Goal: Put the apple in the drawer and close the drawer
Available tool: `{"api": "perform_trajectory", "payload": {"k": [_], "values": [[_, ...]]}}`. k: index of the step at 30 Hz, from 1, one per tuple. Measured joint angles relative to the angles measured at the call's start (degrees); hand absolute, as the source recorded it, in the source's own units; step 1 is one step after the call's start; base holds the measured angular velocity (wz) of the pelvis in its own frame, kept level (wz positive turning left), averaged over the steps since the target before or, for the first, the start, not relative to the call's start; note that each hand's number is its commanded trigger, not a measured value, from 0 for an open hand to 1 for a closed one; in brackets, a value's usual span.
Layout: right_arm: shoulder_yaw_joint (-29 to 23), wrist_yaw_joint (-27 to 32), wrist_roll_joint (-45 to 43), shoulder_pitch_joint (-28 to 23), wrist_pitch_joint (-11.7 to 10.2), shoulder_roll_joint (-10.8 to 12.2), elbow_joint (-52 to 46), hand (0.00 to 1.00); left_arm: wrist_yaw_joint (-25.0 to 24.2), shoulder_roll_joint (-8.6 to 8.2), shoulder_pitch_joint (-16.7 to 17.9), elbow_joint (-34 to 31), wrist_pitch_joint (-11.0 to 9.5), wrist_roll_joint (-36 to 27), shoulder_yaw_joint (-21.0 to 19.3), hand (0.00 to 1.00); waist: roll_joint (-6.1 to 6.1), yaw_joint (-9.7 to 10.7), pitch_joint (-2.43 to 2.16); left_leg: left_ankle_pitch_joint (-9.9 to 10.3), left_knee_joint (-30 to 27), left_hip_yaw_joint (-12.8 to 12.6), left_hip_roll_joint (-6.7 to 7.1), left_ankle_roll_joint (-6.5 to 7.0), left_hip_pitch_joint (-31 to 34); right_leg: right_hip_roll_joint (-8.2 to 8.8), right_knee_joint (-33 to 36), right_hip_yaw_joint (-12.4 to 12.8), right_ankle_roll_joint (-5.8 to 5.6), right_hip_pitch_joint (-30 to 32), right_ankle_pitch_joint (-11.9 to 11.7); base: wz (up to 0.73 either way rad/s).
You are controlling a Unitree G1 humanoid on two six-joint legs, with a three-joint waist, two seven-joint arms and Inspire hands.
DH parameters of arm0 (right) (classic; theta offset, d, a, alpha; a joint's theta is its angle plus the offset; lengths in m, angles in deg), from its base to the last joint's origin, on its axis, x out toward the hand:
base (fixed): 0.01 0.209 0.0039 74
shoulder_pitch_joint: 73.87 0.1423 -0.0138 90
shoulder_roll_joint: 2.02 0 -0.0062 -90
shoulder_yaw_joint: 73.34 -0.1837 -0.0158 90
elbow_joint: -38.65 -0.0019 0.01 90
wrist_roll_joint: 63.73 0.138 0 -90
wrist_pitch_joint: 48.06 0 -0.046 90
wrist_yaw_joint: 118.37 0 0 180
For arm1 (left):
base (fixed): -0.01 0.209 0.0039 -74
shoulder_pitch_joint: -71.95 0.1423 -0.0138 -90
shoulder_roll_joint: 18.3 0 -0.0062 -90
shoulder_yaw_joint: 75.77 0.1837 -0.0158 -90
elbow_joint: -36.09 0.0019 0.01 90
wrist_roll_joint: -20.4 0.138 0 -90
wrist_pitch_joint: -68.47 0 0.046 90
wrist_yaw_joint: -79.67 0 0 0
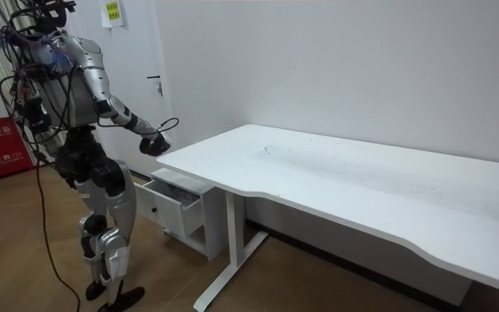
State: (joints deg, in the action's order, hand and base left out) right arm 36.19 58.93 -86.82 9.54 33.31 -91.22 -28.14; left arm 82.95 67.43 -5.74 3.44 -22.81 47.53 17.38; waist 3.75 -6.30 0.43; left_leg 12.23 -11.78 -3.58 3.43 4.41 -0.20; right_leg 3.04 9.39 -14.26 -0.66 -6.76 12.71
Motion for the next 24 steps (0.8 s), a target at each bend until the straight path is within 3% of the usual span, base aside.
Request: {"api": "perform_trajectory", "payload": {"k": [11,24], "values": [[0.0,0.6,0.0,-1.6,0.0,-0.5,0.8,0.00,1.5,-0.10,0.1,0.1,0.1,0.0,0.4,0.00,-0.82,0.0,-0.16,0.0,-0.1,0.1,0.14,0.02,0.6,0.02,-0.8,0.0,0.00,0.1,0.0,0.00],[-0.7,0.8,0.1,-1.4,-0.1,-0.7,3.2,0.00,1.6,-0.11,0.2,0.1,0.4,0.0,0.4,0.00,-0.88,0.2,-0.10,0.0,0.0,0.0,0.13,0.02,0.5,0.00,-0.8,0.2,0.00,0.1,0.0,0.00]]}}
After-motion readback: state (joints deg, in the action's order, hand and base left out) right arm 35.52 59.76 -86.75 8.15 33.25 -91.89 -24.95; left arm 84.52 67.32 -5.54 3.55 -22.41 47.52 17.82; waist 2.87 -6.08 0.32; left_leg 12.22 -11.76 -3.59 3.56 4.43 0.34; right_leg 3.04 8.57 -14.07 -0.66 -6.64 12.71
